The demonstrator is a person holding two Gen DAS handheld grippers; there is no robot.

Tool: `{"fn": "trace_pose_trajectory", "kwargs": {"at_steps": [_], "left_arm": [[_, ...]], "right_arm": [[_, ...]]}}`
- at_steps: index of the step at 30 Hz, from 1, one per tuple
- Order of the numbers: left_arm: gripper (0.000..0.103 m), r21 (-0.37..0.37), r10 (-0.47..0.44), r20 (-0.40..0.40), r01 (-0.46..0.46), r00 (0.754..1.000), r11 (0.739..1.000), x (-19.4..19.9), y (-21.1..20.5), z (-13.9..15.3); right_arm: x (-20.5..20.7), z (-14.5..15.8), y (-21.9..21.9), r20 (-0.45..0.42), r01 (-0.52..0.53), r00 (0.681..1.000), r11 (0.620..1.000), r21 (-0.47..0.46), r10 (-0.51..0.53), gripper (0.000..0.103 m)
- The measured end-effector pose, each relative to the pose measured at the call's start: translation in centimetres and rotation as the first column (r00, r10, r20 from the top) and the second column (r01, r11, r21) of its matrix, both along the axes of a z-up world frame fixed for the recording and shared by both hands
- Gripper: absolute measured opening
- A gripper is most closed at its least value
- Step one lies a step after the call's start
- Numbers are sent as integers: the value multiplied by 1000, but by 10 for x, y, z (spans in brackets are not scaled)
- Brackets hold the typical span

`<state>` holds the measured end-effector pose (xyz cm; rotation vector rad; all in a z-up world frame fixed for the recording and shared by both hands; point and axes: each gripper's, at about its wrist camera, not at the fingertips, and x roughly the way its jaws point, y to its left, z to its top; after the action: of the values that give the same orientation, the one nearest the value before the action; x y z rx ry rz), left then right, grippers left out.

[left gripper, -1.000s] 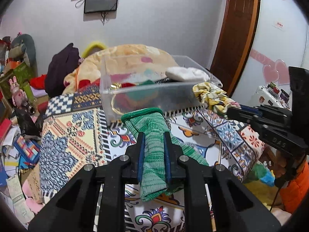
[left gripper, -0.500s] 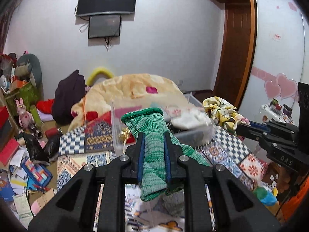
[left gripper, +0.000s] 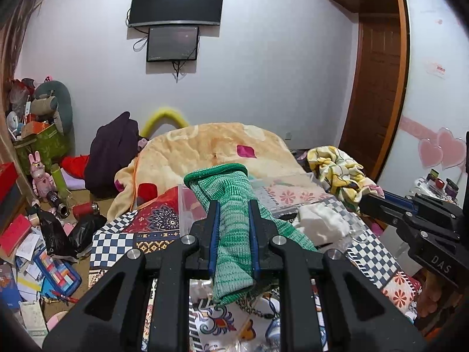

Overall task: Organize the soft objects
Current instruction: 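Carry the knitted cloth and scrunchie over the clear box and release both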

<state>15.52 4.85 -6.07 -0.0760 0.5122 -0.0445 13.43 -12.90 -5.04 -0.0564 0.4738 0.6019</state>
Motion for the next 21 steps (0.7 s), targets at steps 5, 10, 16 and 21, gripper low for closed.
{"fn": "trace_pose_trajectory", "kwargs": {"at_steps": [5, 10, 16, 21], "left_arm": [[18, 26, 18, -30, -18, 999, 999, 18, -5, -12], [18, 21, 37, -82, -35, 996, 999, 40, -4, -28], [18, 30, 49, -134, -45, 990, 999, 66, -4, -43], [18, 18, 31, -185, -28, 982, 999, 78, -4, -55]], "right_arm": [[19, -5, 10, -28, 7, 1000, 1000, -7, -7, 13], [41, -13, 24, -68, 5, 998, 999, -39, -8, 13], [51, -30, 38, -108, 2, 994, 996, -93, -12, 13], [57, -41, 44, -143, -5, 990, 992, -126, -14, 14]]}}
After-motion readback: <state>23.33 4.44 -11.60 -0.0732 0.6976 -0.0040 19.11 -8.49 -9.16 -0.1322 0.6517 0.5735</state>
